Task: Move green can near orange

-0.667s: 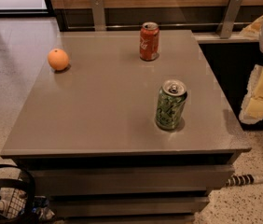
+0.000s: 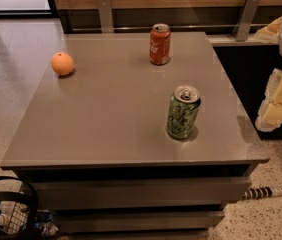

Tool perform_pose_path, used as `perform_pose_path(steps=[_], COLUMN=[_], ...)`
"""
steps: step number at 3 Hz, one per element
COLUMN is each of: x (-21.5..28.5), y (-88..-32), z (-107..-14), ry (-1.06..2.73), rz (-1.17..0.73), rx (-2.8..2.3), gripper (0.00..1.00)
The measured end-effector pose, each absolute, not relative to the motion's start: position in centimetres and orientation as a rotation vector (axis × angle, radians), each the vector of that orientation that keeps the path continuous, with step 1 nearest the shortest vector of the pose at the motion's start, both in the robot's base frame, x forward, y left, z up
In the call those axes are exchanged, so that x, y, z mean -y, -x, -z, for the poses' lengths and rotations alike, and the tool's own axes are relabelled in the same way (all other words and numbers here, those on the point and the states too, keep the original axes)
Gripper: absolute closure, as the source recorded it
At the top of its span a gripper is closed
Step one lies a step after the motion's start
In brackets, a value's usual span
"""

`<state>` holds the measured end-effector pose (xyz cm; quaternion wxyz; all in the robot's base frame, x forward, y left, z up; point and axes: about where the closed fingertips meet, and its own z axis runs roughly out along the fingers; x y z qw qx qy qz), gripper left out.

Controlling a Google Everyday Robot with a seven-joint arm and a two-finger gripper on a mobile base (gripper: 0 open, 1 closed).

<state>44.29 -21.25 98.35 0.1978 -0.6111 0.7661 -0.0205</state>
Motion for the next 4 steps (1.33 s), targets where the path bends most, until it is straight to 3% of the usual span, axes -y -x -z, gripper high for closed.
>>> perform_pose_path(steps=[4], x=[16.5], y=[-46.6], z=[-91.6], ry=[1.536], rz=[-0.53], rx=[-1.672], gripper=[0.0])
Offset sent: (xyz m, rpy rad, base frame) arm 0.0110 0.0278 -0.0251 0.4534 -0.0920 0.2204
